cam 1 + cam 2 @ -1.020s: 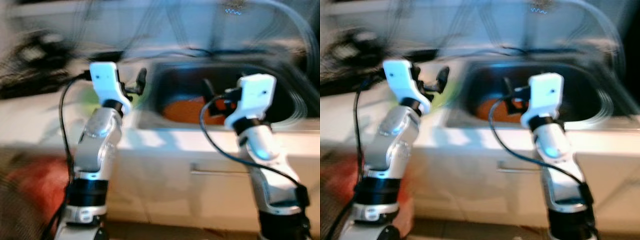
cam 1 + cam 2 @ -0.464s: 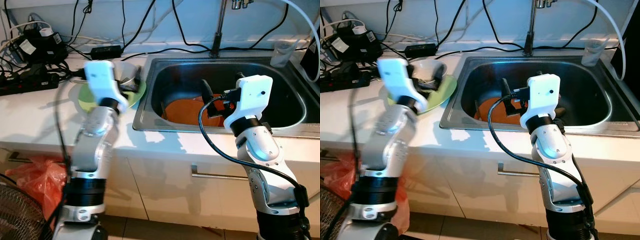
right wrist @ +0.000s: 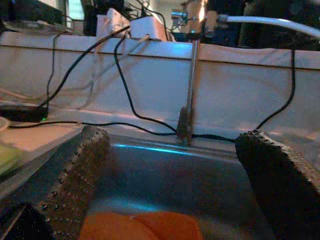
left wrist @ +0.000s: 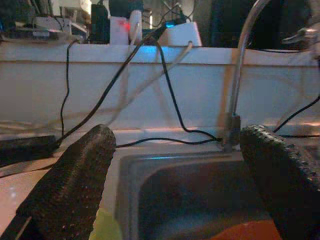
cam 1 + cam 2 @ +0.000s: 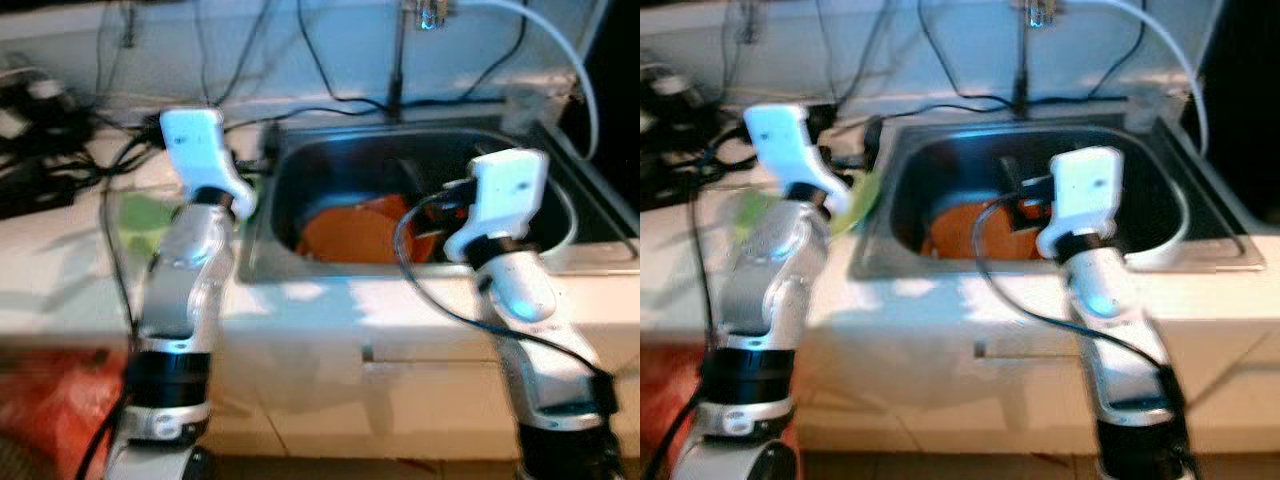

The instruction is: Kitchen organization

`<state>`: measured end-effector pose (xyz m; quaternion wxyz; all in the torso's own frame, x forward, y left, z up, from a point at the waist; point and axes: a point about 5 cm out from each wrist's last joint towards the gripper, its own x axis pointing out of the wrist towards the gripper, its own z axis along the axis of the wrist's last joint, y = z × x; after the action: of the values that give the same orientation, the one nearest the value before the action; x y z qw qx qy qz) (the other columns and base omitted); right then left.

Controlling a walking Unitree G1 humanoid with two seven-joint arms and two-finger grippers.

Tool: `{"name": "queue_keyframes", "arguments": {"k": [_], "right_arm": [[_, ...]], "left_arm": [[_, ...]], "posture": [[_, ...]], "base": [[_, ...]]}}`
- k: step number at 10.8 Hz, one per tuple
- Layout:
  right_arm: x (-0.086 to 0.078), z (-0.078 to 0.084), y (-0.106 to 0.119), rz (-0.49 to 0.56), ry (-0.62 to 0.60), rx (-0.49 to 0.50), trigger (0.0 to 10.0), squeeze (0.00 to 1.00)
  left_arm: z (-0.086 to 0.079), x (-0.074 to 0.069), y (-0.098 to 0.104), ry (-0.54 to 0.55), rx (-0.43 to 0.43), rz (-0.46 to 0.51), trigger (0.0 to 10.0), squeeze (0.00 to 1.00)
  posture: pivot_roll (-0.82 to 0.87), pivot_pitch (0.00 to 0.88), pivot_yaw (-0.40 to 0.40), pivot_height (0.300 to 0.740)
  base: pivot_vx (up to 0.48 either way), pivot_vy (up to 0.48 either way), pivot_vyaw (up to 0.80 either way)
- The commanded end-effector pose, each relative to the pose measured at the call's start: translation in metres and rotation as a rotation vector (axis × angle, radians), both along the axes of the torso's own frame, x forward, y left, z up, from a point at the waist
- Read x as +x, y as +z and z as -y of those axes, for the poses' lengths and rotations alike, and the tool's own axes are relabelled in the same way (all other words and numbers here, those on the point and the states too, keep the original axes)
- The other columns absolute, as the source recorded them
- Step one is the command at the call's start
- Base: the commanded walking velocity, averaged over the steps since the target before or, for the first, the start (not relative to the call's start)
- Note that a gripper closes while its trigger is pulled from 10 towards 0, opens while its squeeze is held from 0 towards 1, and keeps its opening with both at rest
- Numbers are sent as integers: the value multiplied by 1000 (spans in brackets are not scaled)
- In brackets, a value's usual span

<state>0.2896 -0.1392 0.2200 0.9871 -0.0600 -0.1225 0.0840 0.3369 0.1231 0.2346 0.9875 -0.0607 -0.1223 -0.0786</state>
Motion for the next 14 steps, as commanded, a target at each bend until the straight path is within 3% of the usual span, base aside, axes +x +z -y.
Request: {"name": "queue_keyframes", "arguments": {"k": [1, 10, 14], "right_arm": [[-1, -8, 0, 2, 30, 4, 10000, 0], [-1, -8, -3, -8, 30, 1, 10000, 0], [-3, -7, -5, -18, 37, -5, 10000, 0]], "left_arm": [[-10, 0, 4, 26, 6, 12, 10000, 0], [0, -4, -1, -33, -14, -10, 10000, 0], [-10, 1, -11, 44, 14, -57, 10000, 0]], "posture": [[-90, 0, 109, 740], [-83, 0, 105, 740], [-83, 0, 103, 740]], "base": [[442, 0, 0], [49, 0, 0], [0, 0, 0]]}}
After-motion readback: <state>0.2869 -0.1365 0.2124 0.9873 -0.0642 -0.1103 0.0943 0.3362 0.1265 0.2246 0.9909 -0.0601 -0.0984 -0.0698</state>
